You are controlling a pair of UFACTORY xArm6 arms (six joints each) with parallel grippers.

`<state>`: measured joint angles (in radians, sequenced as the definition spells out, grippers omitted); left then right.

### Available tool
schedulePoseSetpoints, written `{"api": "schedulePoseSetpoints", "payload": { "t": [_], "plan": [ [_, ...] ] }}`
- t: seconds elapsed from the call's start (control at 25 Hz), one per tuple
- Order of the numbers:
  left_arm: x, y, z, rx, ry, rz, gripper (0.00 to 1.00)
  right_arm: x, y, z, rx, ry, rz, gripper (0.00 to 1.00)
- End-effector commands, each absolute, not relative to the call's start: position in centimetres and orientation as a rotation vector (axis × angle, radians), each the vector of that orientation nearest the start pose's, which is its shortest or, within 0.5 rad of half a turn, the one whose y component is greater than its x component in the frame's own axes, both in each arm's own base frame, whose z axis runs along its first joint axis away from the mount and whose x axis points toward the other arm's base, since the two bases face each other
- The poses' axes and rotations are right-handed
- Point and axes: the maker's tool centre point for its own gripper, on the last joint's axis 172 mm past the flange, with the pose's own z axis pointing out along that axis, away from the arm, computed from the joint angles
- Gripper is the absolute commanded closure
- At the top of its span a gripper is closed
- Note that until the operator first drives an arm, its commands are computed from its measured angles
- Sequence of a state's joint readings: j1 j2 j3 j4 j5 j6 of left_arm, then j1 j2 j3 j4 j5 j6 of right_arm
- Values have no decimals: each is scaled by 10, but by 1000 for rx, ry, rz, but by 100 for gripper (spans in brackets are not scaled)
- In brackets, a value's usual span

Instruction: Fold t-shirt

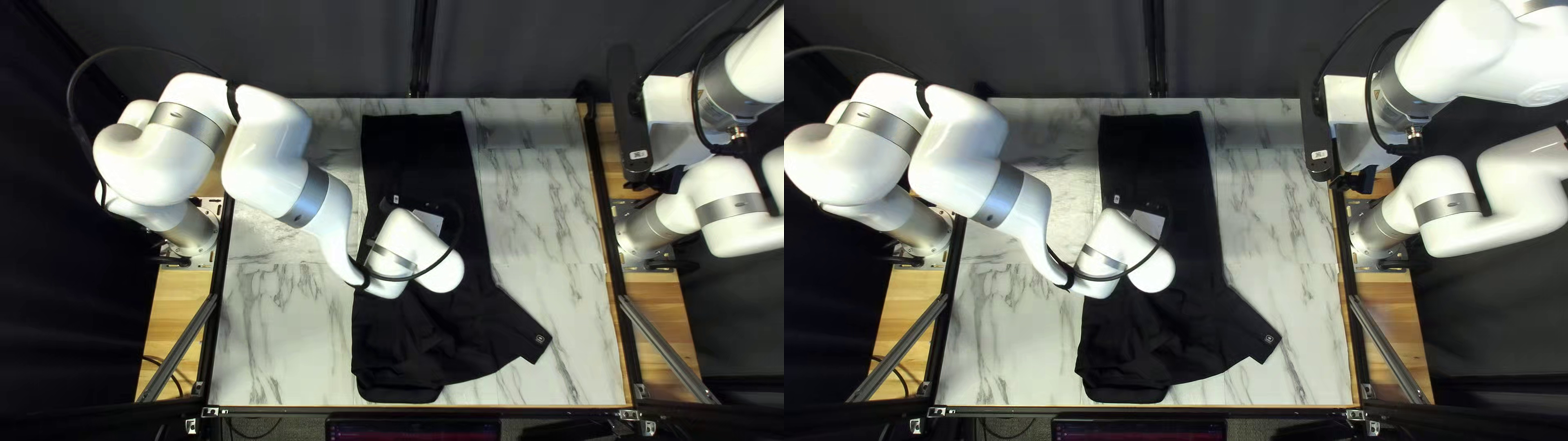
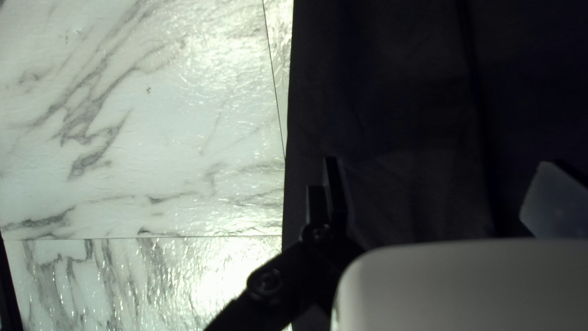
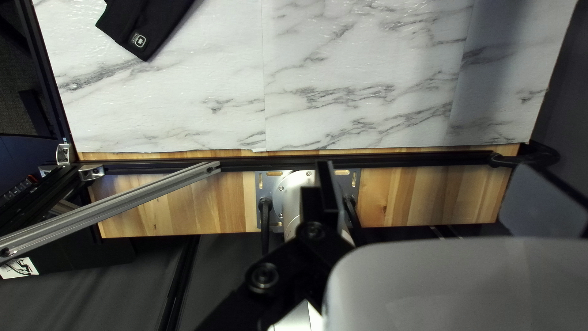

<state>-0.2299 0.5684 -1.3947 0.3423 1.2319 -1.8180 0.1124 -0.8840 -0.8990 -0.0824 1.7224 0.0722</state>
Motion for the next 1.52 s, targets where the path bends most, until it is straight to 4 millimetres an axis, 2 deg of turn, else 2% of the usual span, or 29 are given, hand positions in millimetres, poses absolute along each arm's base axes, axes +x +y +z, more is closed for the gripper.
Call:
{"api": "schedulePoseSetpoints", "payload": {
  "t": [0.04, 0.12, 0.28, 0.6, 1.12, 1.52],
  "plan": [
    [481, -33, 36, -2026, -1707, -56, 73, 226, 2, 374, -3215, -41, -109, 0],
    [482, -34, 37, -2030, -1704, -55, 84, 226, 2, 374, -3215, -41, -109, 0],
    [482, -33, 39, -2032, -1702, -57, 93, 226, 2, 374, -3215, -41, -109, 0],
    [484, -35, 42, -2043, -1700, -62, 94, 226, 2, 374, -3215, -41, -109, 0],
    [499, -56, 56, -2130, -1681, -96, 94, 226, 2, 374, -3215, -41, -109, 0],
    [514, -41, 54, -2197, -1722, -112, 96, 226, 2, 374, -3215, -41, -109, 0]
  ]
}}
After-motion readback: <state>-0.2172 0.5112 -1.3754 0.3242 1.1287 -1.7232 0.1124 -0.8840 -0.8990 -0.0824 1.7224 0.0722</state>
